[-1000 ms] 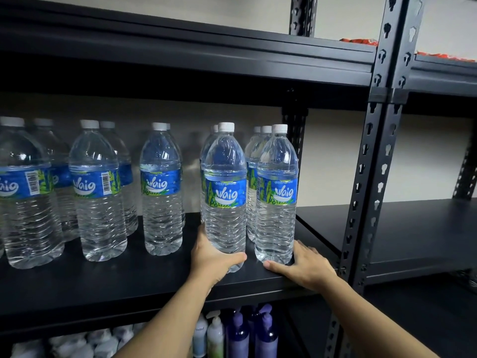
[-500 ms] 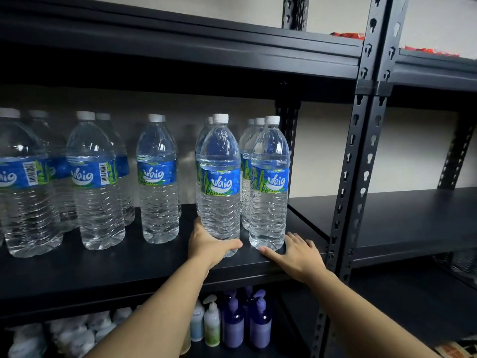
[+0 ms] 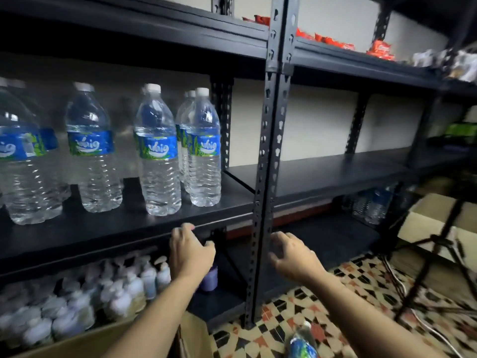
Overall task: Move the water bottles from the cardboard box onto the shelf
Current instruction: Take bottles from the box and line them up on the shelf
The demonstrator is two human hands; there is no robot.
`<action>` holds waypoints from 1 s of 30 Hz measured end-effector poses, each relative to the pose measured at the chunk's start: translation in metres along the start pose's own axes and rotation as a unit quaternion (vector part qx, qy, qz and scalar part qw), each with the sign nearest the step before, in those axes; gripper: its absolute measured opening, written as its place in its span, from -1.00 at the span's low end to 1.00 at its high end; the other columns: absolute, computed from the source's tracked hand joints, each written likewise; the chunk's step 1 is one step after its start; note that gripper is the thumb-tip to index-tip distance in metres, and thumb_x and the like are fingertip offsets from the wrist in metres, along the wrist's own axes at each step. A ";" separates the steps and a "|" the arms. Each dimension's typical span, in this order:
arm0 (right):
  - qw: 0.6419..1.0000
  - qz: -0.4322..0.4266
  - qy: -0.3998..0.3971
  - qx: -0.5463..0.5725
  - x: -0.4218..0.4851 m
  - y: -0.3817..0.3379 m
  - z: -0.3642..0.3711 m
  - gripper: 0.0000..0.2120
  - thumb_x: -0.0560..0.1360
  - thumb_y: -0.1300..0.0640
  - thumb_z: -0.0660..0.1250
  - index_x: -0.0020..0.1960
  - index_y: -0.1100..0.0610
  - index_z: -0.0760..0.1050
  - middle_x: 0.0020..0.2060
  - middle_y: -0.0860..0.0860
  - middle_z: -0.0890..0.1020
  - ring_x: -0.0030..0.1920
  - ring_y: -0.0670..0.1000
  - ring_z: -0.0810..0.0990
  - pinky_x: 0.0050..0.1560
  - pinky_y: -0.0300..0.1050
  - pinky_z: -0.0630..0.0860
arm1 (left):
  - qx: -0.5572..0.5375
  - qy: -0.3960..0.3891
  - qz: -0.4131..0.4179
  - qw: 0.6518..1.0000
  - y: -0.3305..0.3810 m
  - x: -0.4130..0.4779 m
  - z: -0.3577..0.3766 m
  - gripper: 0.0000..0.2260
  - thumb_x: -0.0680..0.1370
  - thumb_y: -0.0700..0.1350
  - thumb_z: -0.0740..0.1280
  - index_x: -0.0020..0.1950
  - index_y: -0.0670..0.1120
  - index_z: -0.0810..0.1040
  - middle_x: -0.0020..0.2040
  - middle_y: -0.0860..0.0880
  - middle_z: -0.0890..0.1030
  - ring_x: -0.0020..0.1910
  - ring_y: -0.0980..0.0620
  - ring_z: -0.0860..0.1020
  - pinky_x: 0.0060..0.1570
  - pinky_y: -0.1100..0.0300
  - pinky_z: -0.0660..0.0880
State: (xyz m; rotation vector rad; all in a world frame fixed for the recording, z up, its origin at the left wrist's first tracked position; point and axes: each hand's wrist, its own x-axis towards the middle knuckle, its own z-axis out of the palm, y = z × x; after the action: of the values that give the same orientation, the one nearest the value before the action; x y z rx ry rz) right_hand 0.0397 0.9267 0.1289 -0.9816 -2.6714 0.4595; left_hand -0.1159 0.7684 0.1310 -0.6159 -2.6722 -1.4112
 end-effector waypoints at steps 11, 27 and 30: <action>0.978 0.186 -0.092 0.025 -0.100 0.164 -0.001 -0.48 0.52 0.03 0.37 0.43 0.09 0.35 0.33 0.10 0.51 0.29 0.07 0.50 0.28 -0.12 0.42 | 0.037 -0.234 0.013 0.971 -0.009 -0.111 0.133 -0.53 0.53 0.00 0.38 0.38 -0.08 0.35 0.37 -0.06 0.42 0.36 -0.08 0.38 0.30 0.05 0.35; 0.876 0.454 -0.164 -0.002 -0.153 0.324 0.191 -0.16 0.48 -0.38 0.17 0.56 0.08 0.04 0.46 0.16 0.33 0.43 0.18 0.33 0.42 0.09 0.31 | 0.154 -0.453 -0.080 0.875 -0.100 -0.198 0.330 -0.03 0.43 0.25 0.44 0.62 -0.08 -0.03 0.60 -0.16 0.06 0.54 -0.17 0.19 0.42 -0.06 0.30; 0.843 0.509 -0.176 0.010 -0.168 0.345 0.224 0.09 0.34 -0.45 0.28 0.59 0.10 -0.13 0.48 0.19 0.27 0.43 0.21 0.32 0.41 0.12 0.32 | 0.170 -0.467 -0.080 0.864 -0.118 -0.208 0.357 0.04 0.37 0.34 0.44 0.61 -0.05 -0.06 0.56 -0.17 0.12 0.48 -0.19 0.28 0.34 -0.05 0.38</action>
State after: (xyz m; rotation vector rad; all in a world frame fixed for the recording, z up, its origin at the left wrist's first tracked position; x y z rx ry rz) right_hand 0.2868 1.0198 -0.2283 -2.4801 -2.1407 0.9166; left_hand 0.0786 0.9301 -0.2166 -1.3247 -3.6362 -0.6655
